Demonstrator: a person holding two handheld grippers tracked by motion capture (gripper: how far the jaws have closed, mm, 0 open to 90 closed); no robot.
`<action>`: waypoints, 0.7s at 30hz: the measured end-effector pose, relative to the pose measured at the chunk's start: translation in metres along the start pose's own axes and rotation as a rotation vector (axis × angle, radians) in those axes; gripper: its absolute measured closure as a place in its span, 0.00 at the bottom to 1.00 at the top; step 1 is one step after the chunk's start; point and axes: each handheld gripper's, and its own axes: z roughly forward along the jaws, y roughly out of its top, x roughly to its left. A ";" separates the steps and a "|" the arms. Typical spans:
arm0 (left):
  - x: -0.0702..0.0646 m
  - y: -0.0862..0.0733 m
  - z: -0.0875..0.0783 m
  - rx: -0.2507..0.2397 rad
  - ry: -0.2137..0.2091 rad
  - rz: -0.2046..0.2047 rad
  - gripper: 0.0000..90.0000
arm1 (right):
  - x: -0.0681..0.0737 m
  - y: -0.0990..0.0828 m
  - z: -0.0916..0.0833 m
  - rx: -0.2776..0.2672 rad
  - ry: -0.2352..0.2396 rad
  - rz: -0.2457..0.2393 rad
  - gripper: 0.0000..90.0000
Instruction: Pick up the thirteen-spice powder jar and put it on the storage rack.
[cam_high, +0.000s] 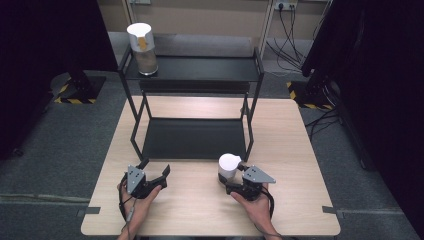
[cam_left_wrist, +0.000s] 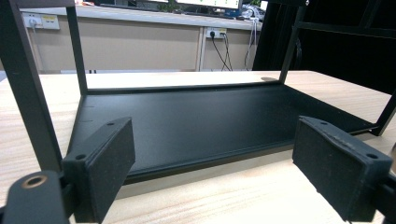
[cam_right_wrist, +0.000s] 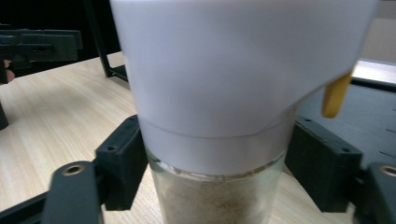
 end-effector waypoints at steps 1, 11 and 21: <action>0.000 0.000 0.000 -0.001 0.000 0.001 0.14 | 0.001 0.000 0.000 -0.002 0.001 -0.007 0.34; 0.000 0.000 0.000 0.001 -0.001 -0.002 0.14 | 0.010 0.005 -0.005 -0.019 -0.026 -0.029 0.34; 0.000 -0.001 0.000 -0.003 0.002 -0.001 0.14 | 0.011 0.022 -0.015 -0.093 -0.039 -0.027 0.35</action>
